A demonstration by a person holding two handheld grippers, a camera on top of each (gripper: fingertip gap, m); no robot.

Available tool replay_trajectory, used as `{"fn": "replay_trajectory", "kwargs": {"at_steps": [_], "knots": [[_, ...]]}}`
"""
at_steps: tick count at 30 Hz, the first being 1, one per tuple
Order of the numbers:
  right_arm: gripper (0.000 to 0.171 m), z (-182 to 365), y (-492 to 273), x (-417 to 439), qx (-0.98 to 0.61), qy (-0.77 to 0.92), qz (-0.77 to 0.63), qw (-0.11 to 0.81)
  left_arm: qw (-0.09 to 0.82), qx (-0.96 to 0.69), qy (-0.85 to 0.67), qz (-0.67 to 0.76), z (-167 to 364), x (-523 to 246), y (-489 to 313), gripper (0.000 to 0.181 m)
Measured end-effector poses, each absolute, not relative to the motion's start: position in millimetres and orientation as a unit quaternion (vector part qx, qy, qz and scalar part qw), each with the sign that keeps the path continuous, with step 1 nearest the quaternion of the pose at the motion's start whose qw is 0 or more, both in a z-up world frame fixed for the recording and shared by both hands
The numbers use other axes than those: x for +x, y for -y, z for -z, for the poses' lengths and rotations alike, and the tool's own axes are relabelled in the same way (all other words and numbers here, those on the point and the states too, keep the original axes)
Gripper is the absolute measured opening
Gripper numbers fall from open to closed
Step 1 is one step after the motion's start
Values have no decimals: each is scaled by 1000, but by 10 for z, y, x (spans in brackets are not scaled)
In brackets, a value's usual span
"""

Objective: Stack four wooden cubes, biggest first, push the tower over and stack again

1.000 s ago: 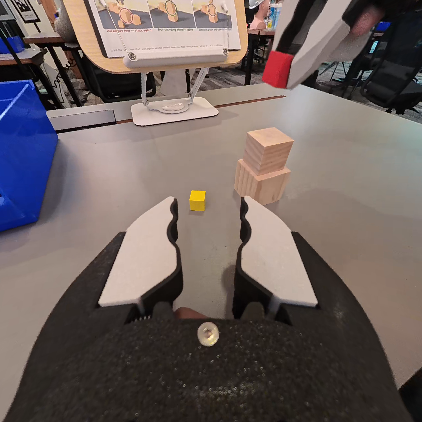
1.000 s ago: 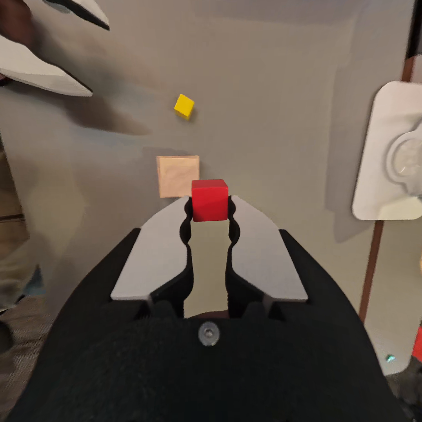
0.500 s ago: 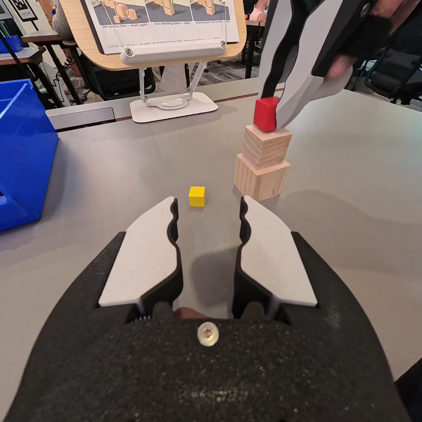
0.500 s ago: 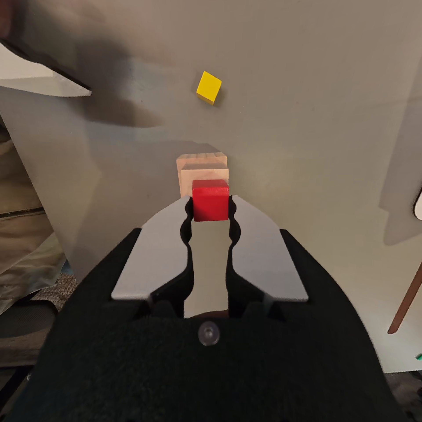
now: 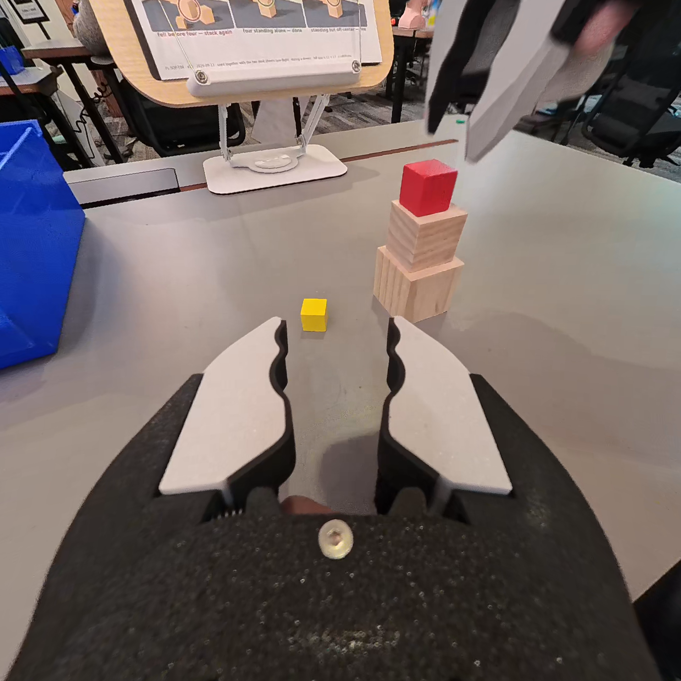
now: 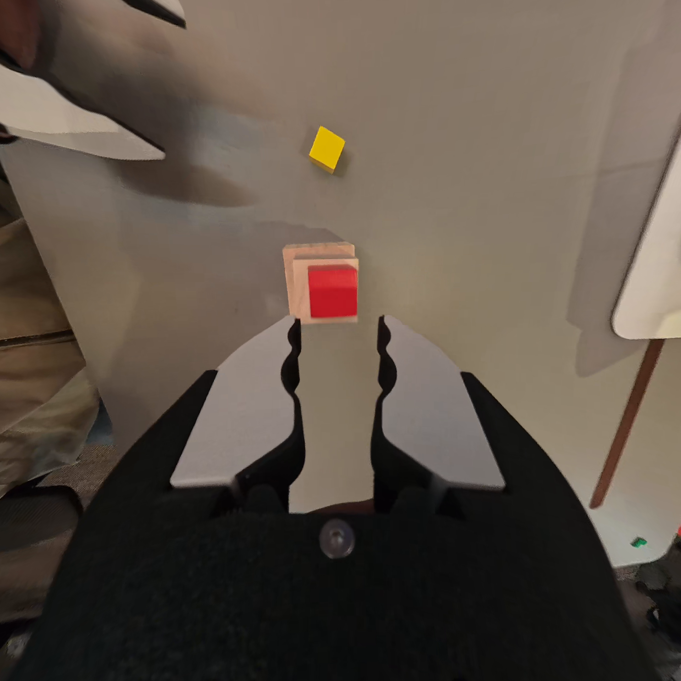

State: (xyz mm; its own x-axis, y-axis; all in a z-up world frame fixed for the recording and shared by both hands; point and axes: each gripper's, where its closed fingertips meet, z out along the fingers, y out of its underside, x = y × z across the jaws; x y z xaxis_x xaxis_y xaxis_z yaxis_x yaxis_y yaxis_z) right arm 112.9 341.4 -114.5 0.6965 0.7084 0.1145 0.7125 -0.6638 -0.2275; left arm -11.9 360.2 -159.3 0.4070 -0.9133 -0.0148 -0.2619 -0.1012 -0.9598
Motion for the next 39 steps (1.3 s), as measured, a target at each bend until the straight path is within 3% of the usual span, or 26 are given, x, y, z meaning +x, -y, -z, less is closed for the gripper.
{"fn": "replay_trajectory", "kwargs": {"at_steps": [3,7,13,15,19,22,34,36,38,39], "knots": [[44,757,-3336,1238,-902,377,54,204,504,-673,-439,317,1608,-122,-3614,51],[51,390,-3054,1246,-871,314,64,372,500,-680,-438,310,1633,-130,-3631,51],[67,846,-2537,1322,-809,108,29,577,503,-683,-439,295,1610,-149,-3626,53],[76,1193,-2440,1356,-808,50,31,586,509,-691,-432,278,1610,-186,-3658,53],[77,1575,-2329,1296,-815,-4,23,580,487,-706,-434,277,1658,-169,-3635,55],[77,1675,-2300,1218,-819,-9,13,574,461,-717,-459,250,1770,-128,-3648,63],[73,1655,-2262,1116,-821,-3,-14,570,330,-776,-505,183,2280,448,-4088,64],[72,1648,-2255,1123,-822,-4,-18,570,321,-779,-513,163,2366,478,-4122,58],[72,1643,-2248,1134,-822,-6,-22,569,321,-774,-520,168,2366,501,-4109,22],[72,1640,-2246,1139,-822,-6,-23,569,321,-772,-522,167,2368,501,-4110,22]]}}
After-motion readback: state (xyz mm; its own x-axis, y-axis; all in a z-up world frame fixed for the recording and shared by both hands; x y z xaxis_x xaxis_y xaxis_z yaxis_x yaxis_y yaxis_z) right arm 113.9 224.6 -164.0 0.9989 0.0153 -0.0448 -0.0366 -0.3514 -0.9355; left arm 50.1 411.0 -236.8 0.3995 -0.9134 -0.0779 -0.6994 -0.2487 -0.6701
